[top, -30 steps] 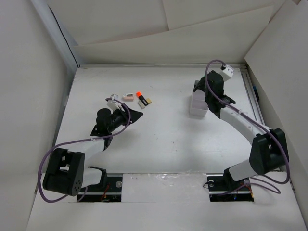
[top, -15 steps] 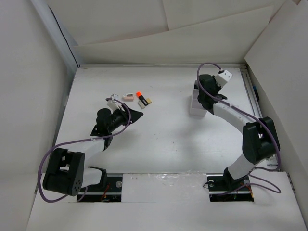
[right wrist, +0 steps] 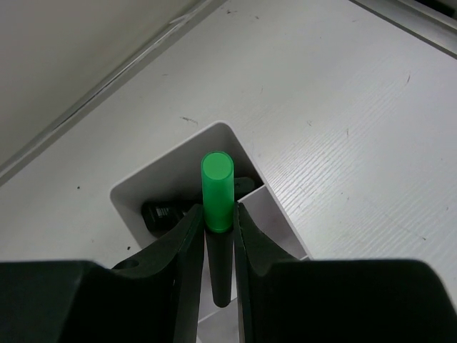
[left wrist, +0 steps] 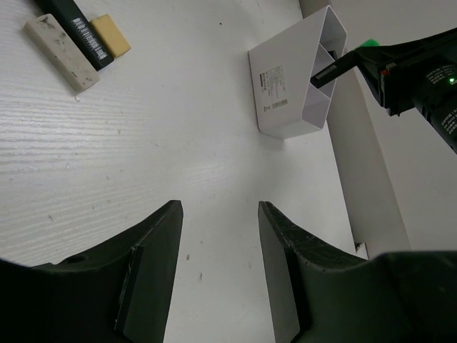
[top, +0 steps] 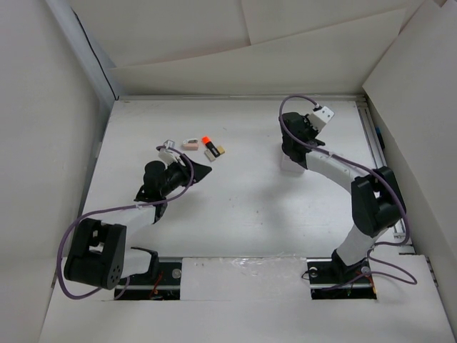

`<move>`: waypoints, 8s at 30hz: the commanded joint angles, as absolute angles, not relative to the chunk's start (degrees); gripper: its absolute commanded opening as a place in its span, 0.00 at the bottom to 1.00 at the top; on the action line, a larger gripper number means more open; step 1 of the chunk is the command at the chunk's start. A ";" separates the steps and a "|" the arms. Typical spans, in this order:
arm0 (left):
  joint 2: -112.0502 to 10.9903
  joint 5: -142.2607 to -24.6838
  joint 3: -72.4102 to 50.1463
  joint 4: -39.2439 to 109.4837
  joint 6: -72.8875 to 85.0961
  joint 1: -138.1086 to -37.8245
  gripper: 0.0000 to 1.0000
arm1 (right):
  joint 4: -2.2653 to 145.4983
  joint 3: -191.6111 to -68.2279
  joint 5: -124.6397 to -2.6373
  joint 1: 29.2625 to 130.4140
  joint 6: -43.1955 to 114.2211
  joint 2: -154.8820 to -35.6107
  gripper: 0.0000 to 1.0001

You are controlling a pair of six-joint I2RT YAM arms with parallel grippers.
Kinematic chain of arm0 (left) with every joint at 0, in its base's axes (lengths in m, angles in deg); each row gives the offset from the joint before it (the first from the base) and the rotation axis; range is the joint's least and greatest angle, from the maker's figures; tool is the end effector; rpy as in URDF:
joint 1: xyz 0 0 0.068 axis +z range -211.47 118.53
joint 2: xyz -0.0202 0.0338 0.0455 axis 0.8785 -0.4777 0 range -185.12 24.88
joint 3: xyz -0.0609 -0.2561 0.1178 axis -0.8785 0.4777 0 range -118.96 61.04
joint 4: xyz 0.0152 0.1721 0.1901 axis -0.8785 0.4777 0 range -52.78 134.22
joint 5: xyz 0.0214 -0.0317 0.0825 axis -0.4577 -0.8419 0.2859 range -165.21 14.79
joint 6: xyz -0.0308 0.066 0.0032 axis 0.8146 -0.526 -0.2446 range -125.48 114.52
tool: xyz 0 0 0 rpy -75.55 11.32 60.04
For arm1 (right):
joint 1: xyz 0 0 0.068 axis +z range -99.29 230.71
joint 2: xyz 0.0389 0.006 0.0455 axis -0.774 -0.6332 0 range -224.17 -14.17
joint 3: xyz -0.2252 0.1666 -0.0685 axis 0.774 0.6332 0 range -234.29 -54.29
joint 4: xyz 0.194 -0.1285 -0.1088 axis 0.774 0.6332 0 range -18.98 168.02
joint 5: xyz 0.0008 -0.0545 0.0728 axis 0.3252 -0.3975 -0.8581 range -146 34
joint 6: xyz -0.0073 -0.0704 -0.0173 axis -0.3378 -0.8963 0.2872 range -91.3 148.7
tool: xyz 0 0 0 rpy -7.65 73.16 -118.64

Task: Sort the stationery into containers
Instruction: Place the pen in the storage box, then pick up the pen from the center of the board, then place the pen in the storage box.

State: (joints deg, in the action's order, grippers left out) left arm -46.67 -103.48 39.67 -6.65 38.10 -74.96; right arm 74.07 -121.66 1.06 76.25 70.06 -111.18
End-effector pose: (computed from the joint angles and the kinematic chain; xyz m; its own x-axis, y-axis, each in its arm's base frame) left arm 0.2440 -0.0881 0.2191 -0.5346 -0.4959 -0.6843 0.4070 0.5586 -0.7227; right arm 0.3672 0.1191 0.2672 -0.0996 0.3508 -0.9312 0.6244 0.7506 0.2160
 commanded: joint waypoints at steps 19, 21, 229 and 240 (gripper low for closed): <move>-48.78 -100.52 38.19 -6.11 36.98 -75.09 0.44 | 77.35 -123.19 0.78 79.63 72.90 -111.55 0.43; -48.78 -100.52 38.19 -6.11 36.45 -75.09 0.44 | 77.88 -123.19 0.16 79.63 72.91 -111.55 0.46; -58.07 -138.04 33.18 -48.95 40.99 -89.24 0.53 | 59.68 -103.42 -68.41 69.43 60.16 -80.88 0.06; -68.90 -141.31 32.38 -72.74 56.51 -88.72 0.45 | 63.81 -105.70 -44.23 68.29 61.39 -80.87 0.06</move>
